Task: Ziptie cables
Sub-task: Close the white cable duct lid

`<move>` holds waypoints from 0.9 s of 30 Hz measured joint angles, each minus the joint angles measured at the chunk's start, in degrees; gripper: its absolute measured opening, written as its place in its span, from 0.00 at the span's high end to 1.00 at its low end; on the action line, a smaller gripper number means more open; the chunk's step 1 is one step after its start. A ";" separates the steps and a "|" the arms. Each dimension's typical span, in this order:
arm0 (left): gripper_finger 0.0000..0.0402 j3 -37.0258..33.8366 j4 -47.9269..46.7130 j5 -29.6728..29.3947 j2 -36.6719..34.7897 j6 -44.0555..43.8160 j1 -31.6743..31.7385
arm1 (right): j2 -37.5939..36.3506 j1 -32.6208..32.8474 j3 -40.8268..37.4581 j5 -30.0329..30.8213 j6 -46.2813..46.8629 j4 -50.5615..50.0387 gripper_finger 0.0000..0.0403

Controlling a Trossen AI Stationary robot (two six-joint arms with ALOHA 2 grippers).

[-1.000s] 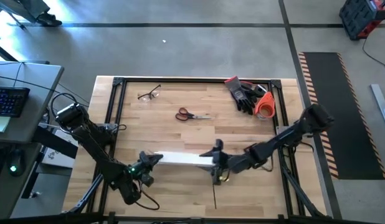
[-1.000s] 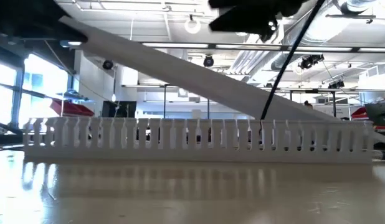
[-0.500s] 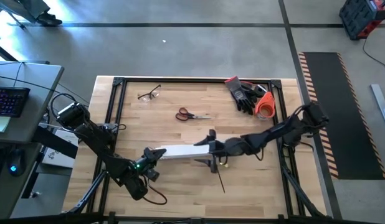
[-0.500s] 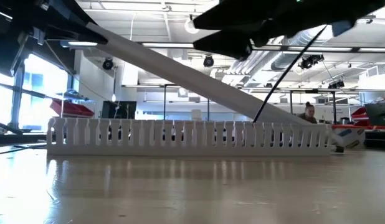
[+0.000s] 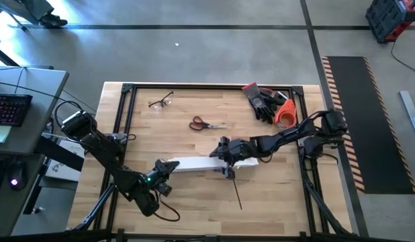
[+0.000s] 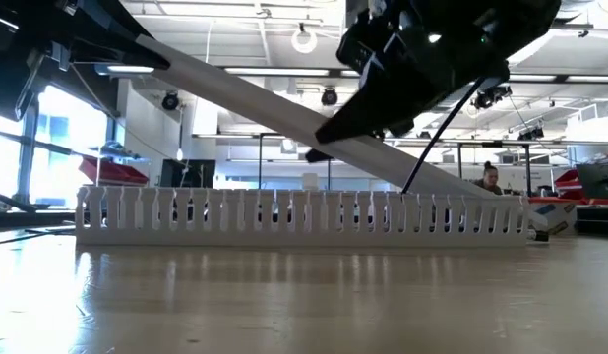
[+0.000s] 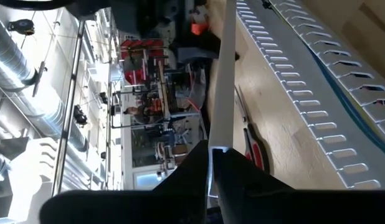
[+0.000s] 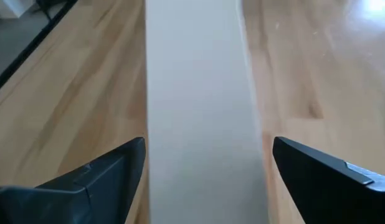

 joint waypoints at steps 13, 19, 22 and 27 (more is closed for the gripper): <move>1.00 -0.02 0.08 0.46 0.00 -0.06 -0.11 | 0.60 0.06 0.00 -2.60 0.00 -0.02 0.24; 1.00 -0.02 0.13 1.53 0.00 -0.21 -0.13 | 0.60 0.06 0.00 -2.90 0.01 0.94 0.30; 1.00 -0.02 0.15 1.59 0.00 -0.43 -0.13 | 0.60 0.02 0.00 -3.61 0.39 1.42 0.34; 1.00 -0.02 0.13 1.68 0.00 -0.59 -0.13 | 0.60 -0.53 0.00 -5.54 2.04 1.67 0.45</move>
